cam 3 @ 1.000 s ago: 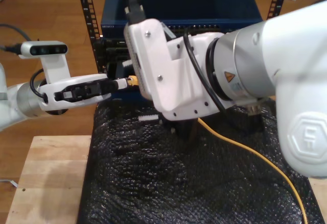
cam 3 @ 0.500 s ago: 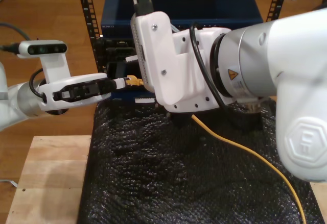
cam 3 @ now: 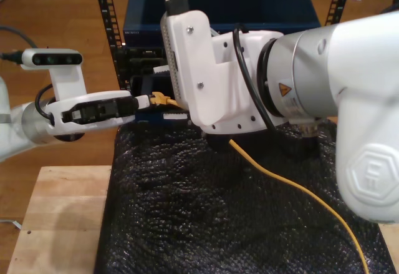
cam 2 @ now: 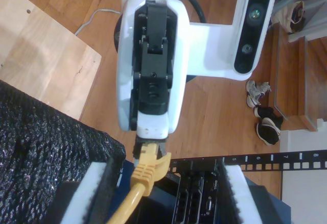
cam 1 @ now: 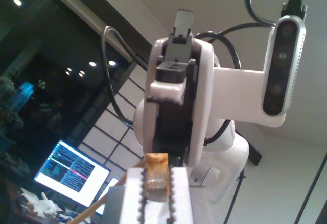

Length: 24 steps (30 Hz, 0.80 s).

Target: Grab the cable and plug it in

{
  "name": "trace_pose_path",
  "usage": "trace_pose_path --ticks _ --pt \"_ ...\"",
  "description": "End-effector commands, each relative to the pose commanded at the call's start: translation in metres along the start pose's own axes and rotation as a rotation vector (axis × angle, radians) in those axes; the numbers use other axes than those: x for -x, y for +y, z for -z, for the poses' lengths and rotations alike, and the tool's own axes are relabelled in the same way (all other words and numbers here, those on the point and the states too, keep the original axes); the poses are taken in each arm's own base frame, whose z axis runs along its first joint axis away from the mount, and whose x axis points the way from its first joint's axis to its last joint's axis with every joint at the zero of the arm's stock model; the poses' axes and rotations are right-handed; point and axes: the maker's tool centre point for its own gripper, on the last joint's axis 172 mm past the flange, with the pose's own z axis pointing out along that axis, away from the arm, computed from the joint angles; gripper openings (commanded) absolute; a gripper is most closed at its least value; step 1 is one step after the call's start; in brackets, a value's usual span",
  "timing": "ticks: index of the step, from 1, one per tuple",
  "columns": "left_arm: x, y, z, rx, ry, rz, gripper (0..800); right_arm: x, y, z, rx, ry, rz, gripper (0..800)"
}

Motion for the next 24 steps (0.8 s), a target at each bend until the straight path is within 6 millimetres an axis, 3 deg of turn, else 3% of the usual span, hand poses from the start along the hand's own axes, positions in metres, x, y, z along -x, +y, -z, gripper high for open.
trace_pose_path --ticks 8,24 --pt "0.0006 -0.0015 0.0019 0.003 0.007 0.025 6 0.0001 -0.0032 -0.0018 -0.005 0.0 0.0 389" --pt "-0.0014 0.0042 0.0008 0.021 0.007 0.023 7 -0.0034 -0.0048 -0.0025 -0.01 0.006 0.002 287"
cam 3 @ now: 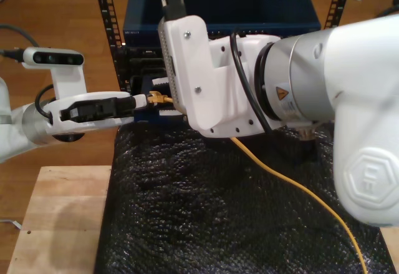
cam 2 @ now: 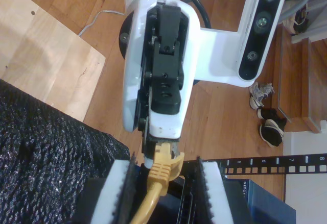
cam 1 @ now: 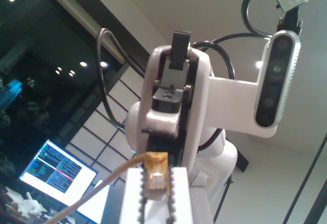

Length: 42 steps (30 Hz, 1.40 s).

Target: Grab the cable and plug it in

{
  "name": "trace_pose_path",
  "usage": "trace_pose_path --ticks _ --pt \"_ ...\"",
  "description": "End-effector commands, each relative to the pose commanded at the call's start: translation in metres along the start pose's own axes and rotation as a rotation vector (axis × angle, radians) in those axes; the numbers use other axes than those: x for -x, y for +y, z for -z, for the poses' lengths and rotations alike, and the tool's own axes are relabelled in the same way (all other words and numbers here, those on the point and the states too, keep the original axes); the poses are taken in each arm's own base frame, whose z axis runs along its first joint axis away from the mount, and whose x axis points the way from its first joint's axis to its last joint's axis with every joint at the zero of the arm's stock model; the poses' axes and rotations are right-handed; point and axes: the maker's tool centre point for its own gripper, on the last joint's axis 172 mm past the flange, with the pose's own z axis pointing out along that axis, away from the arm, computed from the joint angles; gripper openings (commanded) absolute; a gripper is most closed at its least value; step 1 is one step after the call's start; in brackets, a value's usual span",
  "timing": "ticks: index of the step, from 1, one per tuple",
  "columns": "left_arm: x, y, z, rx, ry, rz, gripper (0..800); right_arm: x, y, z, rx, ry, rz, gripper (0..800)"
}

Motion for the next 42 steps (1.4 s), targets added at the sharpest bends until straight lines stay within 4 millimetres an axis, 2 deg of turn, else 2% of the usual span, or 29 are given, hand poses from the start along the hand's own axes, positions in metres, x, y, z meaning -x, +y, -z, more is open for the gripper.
trace_pose_path --ticks 11,31,38,42 --pt "-0.0001 -0.0001 -0.0005 0.001 -0.002 0.0 7 -0.0034 -0.0008 -0.0005 -0.001 0.006 0.003 246" --pt "-0.0004 0.0033 -0.0014 0.013 -0.003 -0.003 8 -0.0031 -0.0008 -0.001 -0.001 0.006 0.001 224" --pt "-0.0005 0.0036 -0.0018 0.013 -0.004 -0.004 8 -0.0024 -0.0005 -0.0009 -0.001 0.004 -0.001 134" --pt "-0.0001 0.0036 -0.0018 0.013 -0.005 -0.003 8 -0.0022 -0.0013 -0.0013 -0.002 0.005 -0.003 40"
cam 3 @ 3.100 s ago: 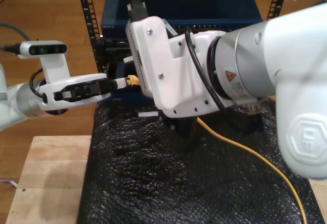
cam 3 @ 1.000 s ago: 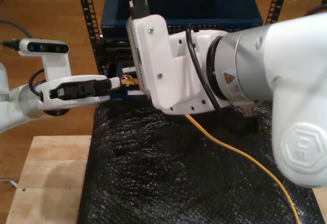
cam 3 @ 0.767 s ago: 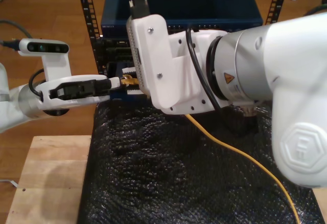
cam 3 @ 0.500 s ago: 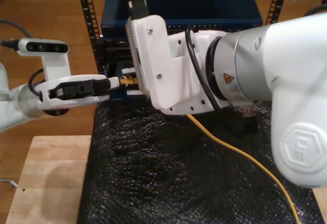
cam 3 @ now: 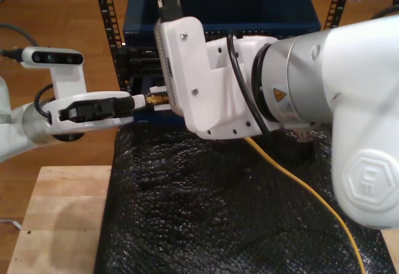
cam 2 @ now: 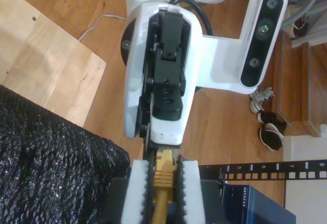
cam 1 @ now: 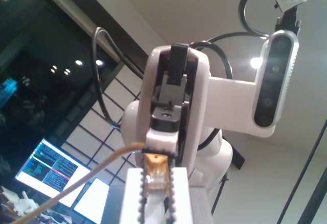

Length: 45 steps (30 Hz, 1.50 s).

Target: Grab the cable and plug it in

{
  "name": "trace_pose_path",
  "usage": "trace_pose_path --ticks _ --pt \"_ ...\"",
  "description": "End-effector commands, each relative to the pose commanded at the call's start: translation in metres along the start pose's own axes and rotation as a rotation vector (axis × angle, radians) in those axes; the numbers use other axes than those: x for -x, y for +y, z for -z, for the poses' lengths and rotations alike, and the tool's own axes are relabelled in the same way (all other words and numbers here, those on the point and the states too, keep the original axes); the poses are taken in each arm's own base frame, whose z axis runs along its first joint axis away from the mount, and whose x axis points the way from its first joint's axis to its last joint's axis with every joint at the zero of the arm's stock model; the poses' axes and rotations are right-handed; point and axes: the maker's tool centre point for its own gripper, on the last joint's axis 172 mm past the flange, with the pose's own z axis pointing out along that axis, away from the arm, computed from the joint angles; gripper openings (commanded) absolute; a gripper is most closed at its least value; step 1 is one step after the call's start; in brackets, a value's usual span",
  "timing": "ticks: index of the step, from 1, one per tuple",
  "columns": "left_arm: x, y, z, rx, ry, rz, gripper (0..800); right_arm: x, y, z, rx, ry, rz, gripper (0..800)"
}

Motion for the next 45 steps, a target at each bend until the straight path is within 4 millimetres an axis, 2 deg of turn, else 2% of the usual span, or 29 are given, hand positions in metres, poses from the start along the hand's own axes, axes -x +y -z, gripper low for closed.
trace_pose_path --ticks 2,5,7,8,10,11,15,18,27,31,34,41,45 --pt "0.0 0.0 0.0 0.0 0.001 0.001 8 0.0 0.0 0.0 0.0 0.001 -0.003 8" --pt "0.0 0.0 0.0 0.0 0.001 0.001 11 0.0 0.0 0.0 -0.001 0.003 -0.015 3" --pt "-0.001 0.0 0.0 0.0 0.0 -0.001 46 -0.001 -0.001 0.0 -0.002 0.004 -0.02 2" --pt "0.0 0.0 0.0 0.0 -0.001 0.001 133 -0.001 -0.001 0.0 -0.002 0.004 -0.023 2" --pt "-0.001 0.0 0.0 0.0 -0.001 -0.003 562 -0.001 -0.001 0.0 -0.002 0.004 -0.028 2" --pt "-0.001 0.0 0.0 0.0 -0.001 -0.003 670 -0.001 -0.001 0.0 -0.002 0.004 -0.028 2" --pt "-0.001 0.0 0.0 -0.002 -0.002 -0.004 676 0.0 -0.001 -0.001 -0.005 0.003 -0.028 1" --pt "-0.001 -0.001 0.0 -0.007 -0.001 -0.005 792 -0.001 -0.001 -0.002 -0.005 0.004 -0.03 0" --pt "-0.001 -0.003 0.0 -0.021 -0.009 -0.01 799 0.003 -0.002 -0.008 -0.016 -0.004 -0.052 0" --pt "-0.001 -0.006 0.001 -0.034 -0.011 -0.015 799 0.004 0.006 -0.008 -0.008 -0.01 -0.099 0" --pt "-0.002 -0.007 0.0 -0.045 -0.015 -0.023 799 0.017 0.013 -0.009 0.001 -0.031 -0.128 0" --pt "-0.005 -0.015 0.002 -0.096 -0.025 -0.05 799 0.06 0.033 0.005 0.055 -0.097 -0.243 0" --pt "-0.008 -0.018 0.001 -0.143 -0.047 -0.073 799 0.061 0.04 0.009 0.068 -0.099 -0.251 0"
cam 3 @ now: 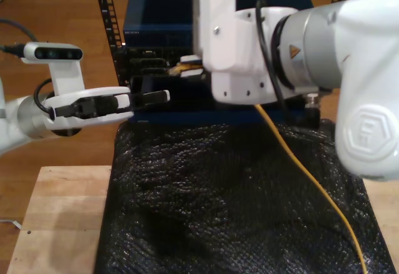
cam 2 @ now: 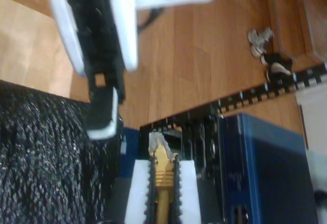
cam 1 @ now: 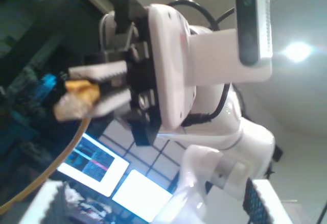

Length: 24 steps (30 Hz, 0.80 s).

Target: Grab the cable and plug it in

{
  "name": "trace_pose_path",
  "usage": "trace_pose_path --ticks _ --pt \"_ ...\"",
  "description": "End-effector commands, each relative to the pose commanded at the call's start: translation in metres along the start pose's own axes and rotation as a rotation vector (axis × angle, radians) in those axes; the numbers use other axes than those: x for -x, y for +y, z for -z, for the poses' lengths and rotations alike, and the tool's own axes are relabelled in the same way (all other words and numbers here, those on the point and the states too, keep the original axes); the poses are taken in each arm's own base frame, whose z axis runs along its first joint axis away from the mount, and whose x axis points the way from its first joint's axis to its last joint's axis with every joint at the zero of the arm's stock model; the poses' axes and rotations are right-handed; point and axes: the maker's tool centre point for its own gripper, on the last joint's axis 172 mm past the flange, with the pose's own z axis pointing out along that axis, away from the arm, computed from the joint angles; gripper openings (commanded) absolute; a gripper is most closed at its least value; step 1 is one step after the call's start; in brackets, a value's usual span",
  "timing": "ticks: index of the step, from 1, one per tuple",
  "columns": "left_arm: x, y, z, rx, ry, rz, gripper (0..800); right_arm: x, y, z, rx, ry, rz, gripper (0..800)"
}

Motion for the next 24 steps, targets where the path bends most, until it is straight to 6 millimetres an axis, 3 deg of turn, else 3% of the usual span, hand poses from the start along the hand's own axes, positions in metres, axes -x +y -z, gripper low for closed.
trace_pose_path --ticks 6,10,15,24 --pt "-0.028 -0.017 0.022 -0.153 -0.047 -0.09 799 0.006 0.002 -0.002 0.0 -0.011 -0.046 0" --pt "-0.037 -0.02 0.034 -0.212 -0.075 -0.119 799 0.028 -0.003 -0.005 -0.007 -0.047 -0.076 0" --pt "-0.029 -0.037 0.055 -0.328 -0.18 -0.109 800 0.086 -0.014 -0.007 -0.013 -0.135 -0.137 0" --pt "-0.013 -0.042 0.085 -0.454 -0.408 -0.12 800 0.131 -0.029 -0.007 -0.034 -0.234 -0.113 0"
